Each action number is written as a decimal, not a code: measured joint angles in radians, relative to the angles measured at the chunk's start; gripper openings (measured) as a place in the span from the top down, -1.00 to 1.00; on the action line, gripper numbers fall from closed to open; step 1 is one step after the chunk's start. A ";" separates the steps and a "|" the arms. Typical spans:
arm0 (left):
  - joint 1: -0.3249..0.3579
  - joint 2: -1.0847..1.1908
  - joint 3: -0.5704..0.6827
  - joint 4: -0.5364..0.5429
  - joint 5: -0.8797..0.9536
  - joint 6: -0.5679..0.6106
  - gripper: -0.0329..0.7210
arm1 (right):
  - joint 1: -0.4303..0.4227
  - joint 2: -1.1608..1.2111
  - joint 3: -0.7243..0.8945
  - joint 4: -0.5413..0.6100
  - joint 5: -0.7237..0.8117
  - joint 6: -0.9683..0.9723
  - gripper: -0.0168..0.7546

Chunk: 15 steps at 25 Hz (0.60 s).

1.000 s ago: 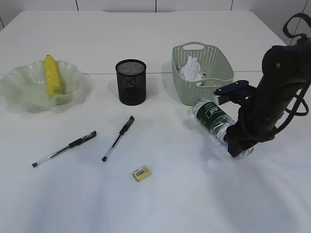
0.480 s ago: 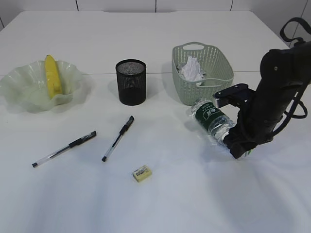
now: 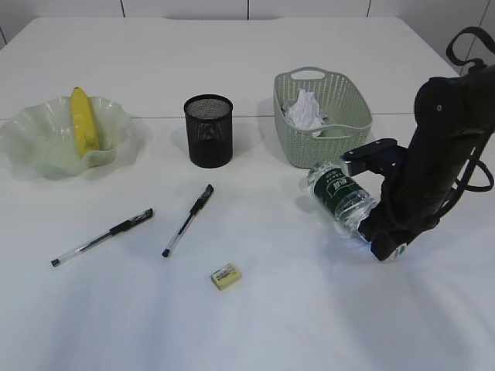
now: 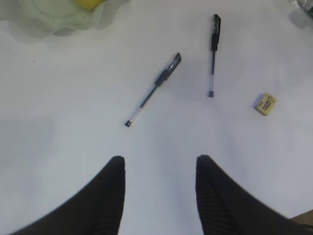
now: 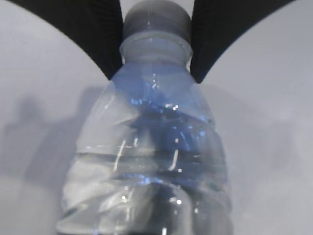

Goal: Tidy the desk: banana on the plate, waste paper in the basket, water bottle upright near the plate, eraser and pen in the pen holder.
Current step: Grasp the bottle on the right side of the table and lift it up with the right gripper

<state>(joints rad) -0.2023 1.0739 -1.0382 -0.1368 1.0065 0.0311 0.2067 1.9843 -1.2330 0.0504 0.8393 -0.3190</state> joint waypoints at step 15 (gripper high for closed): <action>0.000 0.000 0.000 0.000 -0.002 0.000 0.02 | 0.000 -0.096 0.009 -0.004 0.119 0.000 0.32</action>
<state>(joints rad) -0.2023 1.0739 -1.0382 -0.1368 1.0043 0.0311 0.2067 1.8883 -1.2244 0.0466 0.9580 -0.3190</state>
